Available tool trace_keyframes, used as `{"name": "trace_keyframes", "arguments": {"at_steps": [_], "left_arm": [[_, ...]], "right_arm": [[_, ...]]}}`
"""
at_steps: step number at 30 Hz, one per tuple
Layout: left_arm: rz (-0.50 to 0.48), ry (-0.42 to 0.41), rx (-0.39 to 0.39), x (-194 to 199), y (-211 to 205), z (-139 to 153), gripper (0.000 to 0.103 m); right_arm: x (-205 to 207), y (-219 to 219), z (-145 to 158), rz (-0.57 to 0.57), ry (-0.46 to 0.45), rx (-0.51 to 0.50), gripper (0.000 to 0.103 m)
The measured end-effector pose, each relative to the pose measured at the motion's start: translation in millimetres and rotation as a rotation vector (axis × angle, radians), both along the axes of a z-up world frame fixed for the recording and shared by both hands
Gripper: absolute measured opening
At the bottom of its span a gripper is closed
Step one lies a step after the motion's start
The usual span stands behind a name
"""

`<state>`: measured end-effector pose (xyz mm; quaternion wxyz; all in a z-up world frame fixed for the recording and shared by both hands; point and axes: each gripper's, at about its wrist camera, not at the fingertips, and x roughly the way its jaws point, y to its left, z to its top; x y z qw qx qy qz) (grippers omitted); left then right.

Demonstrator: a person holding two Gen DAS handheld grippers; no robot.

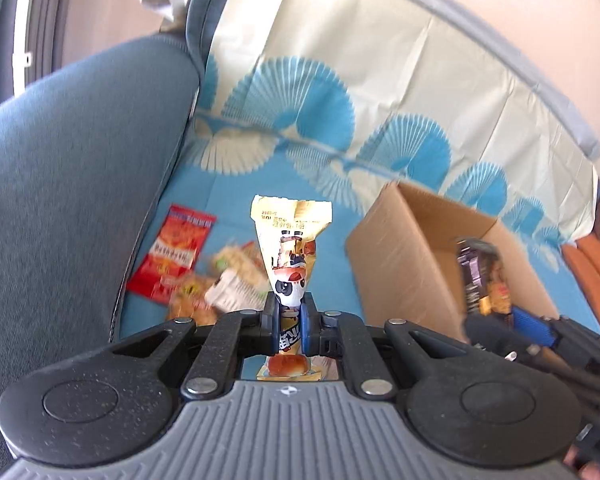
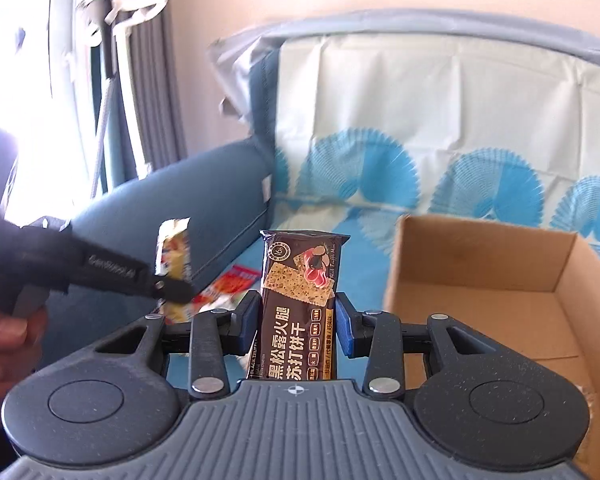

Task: Organize snacks
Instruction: 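Lift and carry the wafer stick and biscuit packet over the box with both tools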

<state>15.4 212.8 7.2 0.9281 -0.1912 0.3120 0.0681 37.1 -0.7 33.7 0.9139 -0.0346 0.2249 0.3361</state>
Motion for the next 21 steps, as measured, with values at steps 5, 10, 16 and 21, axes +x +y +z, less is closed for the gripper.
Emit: {"name": "trace_keyframes", "arguments": {"at_steps": [5, 10, 16, 21], "left_arm": [[0.018, -0.080, 0.010, -2.1, -13.6, 14.5, 0.010], [0.019, -0.141, 0.003, 3.3, -34.4, 24.4, 0.010], [-0.028, -0.167, 0.003, 19.5, -69.9, 26.5, 0.010], [-0.078, -0.186, 0.012, 38.6, -98.2, 23.3, 0.010]], "right_arm": [[18.4, -38.1, 23.7, -0.075, -0.047, 0.049, 0.041], [46.3, -76.9, 43.6, -0.132, -0.118, 0.031, 0.041], [72.5, -117.5, 25.9, -0.247, -0.076, 0.015, 0.041], [75.4, -133.0, 17.3, -0.276, -0.079, -0.007, 0.041]]}}
